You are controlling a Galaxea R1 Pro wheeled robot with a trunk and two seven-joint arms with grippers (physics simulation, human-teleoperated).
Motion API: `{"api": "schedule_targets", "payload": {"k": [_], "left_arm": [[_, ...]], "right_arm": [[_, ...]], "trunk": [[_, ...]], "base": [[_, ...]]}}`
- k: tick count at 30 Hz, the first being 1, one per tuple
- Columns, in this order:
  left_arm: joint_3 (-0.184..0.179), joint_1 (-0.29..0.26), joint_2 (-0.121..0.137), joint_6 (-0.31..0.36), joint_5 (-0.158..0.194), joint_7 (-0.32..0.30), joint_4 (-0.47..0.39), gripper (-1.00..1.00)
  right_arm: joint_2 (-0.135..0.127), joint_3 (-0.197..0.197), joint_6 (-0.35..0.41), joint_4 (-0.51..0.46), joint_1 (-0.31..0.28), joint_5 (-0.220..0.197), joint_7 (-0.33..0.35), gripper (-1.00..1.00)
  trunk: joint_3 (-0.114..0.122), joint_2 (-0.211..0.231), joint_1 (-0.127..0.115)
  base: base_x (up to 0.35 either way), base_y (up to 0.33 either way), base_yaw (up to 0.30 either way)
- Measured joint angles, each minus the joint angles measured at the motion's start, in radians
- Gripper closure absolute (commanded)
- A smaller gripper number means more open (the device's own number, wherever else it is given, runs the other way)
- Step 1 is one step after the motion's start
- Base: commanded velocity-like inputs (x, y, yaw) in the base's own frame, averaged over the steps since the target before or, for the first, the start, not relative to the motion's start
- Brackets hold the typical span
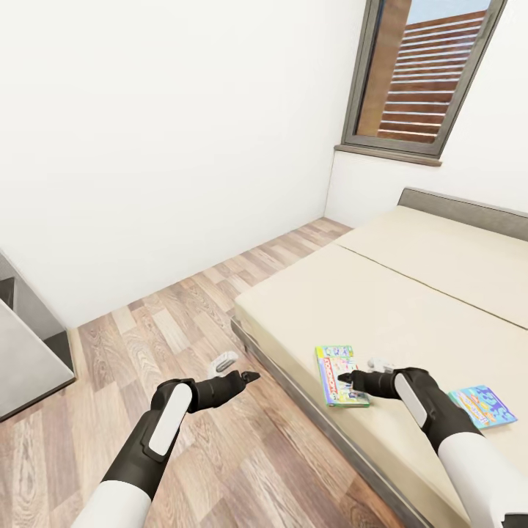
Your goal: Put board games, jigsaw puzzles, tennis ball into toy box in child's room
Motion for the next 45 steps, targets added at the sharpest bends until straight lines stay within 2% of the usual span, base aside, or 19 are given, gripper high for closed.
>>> {"api": "schedule_targets", "payload": {"k": [7,9,10,12,13,15,16,18,21,24,29,32,35,36,38,41,43,44,45], "left_arm": [[0.002,0.0,0.0,-0.008,-0.001,0.0,0.014,-1.0],[0.002,0.0,0.0,-0.016,-0.001,0.001,0.027,-1.0],[0.002,0.0,0.0,-0.017,-0.001,0.001,0.028,-1.0],[0.002,-0.002,0.0,-0.029,-0.001,0.001,0.049,-1.0],[0.002,-0.002,0.0,-0.03,-0.001,0.001,0.05,-1.0],[0.003,-0.004,-0.001,-0.044,-0.001,0.001,0.078,-1.0],[0.003,-0.004,-0.001,-0.045,0.0,0.001,0.078,-1.0],[0.004,-0.007,-0.001,-0.059,-0.001,0.0,0.109,-1.0],[0.004,-0.011,-0.001,-0.07,0.0,0.0,0.136,-1.0],[0.005,-0.013,-0.001,-0.074,0.0,0.0,0.149,-1.0],[0.007,-0.023,-0.001,-0.095,0.0,0.0,0.199,-1.0],[0.007,-0.026,-0.001,-0.105,0.001,0.0,0.216,-1.0],[0.007,-0.045,-0.001,-0.141,0.001,-0.001,0.279,-1.0],[0.007,-0.045,-0.001,-0.142,0.002,-0.001,0.279,-1.0],[0.008,-0.064,-0.001,-0.163,0.006,-0.007,0.338,-1.0],[0.008,-0.076,-0.001,-0.173,0.013,-0.014,0.373,-1.0],[0.008,-0.101,-0.001,-0.196,0.028,-0.047,0.443,-1.0],[0.008,-0.101,-0.001,-0.196,0.028,-0.047,0.444,-1.0],[0.008,-0.113,0.0,-0.211,0.036,-0.07,0.479,-1.0]], "right_arm": [[-0.017,-0.007,-0.001,-0.006,-0.001,0.001,-0.001,-1.0],[-0.035,-0.022,-0.001,-0.011,-0.002,0.001,-0.002,-1.0],[-0.035,-0.022,-0.001,-0.011,-0.002,0.0,-0.002,-1.0],[-0.052,-0.047,-0.001,-0.019,-0.002,0.001,-0.003,-1.0],[-0.052,-0.048,-0.001,-0.019,-0.002,0.0,-0.003,-1.0],[-0.066,-0.078,0.0,-0.034,-0.001,-0.001,-0.004,-1.0],[-0.066,-0.079,0.0,-0.034,-0.001,-0.001,-0.004,-1.0],[-0.075,-0.109,0.008,-0.061,0.002,0.0,-0.004,-1.0],[-0.082,-0.134,0.027,-0.102,0.006,0.0,-0.005,-1.0],[-0.087,-0.145,0.041,-0.128,0.009,0.0,-0.005,-1.0],[-0.11,-0.186,0.109,-0.245,0.04,-0.001,-0.006,-1.0],[-0.114,-0.198,0.125,-0.28,0.054,-0.002,-0.006,-1.0],[-0.123,-0.24,0.153,-0.402,0.107,-0.003,-0.007,-1.0],[-0.123,-0.241,0.153,-0.403,0.107,-0.003,-0.007,-1.0],[-0.125,-0.276,0.163,-0.501,0.152,-0.003,-0.007,-1.0],[-0.126,-0.296,0.167,-0.554,0.178,-0.003,-0.007,-1.0],[-0.126,-0.336,0.172,-0.653,0.227,-0.003,-0.007,-1.0],[-0.126,-0.337,0.172,-0.654,0.228,-0.003,-0.007,-1.0],[-0.126,-0.354,0.173,-0.7,0.25,-0.003,-0.007,-1.0]], "trunk": [[0.0,0.0,0.0],[0.0,0.0,0.0],[0.0,0.0,0.0],[0.0,0.0,0.0],[0.0,0.0,0.0],[0.0,0.0,0.0],[0.0,0.0,0.0],[0.0,0.0,0.0],[0.0,0.0,0.0],[0.0,0.0,0.0],[0.0,0.0,0.0],[0.0,0.0,0.0],[0.0,0.0,0.0],[0.0,0.0,0.0],[0.0,0.0,0.0],[0.0,0.0,0.0],[0.0,0.0,0.0],[0.0,0.0,0.0],[0.0,0.0,0.0]], "base": [[0.0,0.0,0.0],[0.0,0.0,0.0],[0.0,0.0,0.0],[0.0,0.0,0.0],[0.0,0.0,0.0],[0.0,0.0,0.0],[0.0,0.0,0.0],[0.0,0.0,0.0],[0.0,0.0,0.0],[0.0,0.0,0.0],[0.0,0.0,0.0],[0.0,0.0,0.0],[0.0,0.0,0.0],[0.0,0.0,0.0],[0.0,0.0,0.0],[0.0,0.0,0.0],[0.0,0.0,0.0],[0.0,0.0,0.0],[0.0,0.0,0.0]]}}
